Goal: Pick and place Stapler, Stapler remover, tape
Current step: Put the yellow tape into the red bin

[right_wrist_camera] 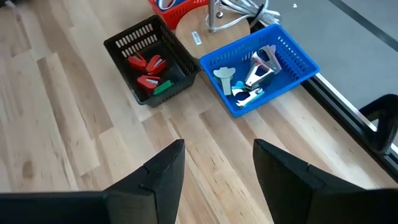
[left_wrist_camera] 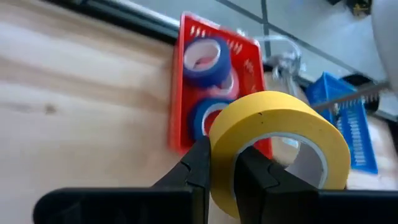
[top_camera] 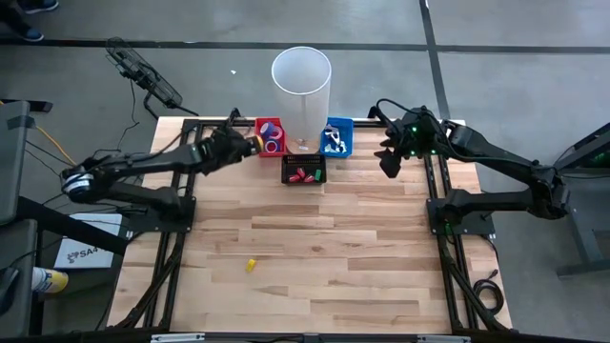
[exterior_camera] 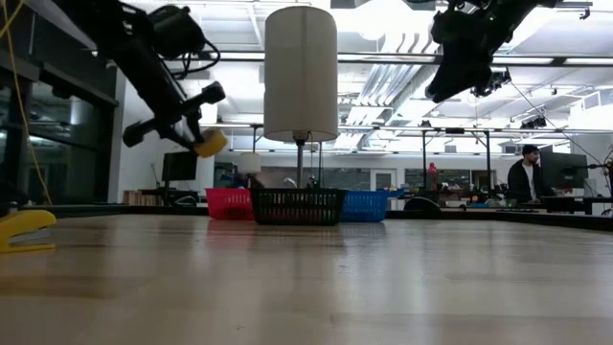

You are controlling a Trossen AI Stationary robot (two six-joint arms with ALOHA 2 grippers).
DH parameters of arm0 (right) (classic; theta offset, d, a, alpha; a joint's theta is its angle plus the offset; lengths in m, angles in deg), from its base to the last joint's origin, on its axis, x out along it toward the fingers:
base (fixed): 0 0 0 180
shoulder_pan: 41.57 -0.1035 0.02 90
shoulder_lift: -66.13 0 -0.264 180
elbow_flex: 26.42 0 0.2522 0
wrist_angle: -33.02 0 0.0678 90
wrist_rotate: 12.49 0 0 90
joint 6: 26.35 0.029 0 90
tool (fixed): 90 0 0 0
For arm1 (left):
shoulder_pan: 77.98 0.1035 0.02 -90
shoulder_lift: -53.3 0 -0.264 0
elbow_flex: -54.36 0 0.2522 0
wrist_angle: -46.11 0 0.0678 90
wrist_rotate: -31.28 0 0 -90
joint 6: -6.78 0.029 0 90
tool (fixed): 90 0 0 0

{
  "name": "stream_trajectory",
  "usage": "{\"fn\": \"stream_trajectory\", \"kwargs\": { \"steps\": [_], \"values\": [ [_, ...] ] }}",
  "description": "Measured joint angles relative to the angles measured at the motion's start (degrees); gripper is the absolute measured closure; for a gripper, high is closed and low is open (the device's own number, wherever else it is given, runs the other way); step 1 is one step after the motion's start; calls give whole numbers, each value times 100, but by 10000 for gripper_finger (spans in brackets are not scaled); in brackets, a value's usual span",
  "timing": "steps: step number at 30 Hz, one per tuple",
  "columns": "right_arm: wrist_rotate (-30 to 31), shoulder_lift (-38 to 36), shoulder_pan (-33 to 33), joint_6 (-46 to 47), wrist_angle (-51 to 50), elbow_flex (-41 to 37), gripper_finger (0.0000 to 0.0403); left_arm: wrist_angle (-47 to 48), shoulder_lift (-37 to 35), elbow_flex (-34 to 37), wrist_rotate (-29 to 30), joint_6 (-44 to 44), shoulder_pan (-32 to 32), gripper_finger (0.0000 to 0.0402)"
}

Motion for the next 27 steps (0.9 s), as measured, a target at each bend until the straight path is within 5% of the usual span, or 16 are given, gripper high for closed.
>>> {"fn": "stream_trajectory", "kwargs": {
  "steps": [12, 27],
  "values": [
    [265, 0, 4, 285, 24, 0, 222, -314, 1077, -577, -1359, 1965, 1448, 366],
    [682, 0, 4, 942, 20, 0, 222, 626, 2901, -2492, -1434, 4702, 1753, 366]
  ]
}}
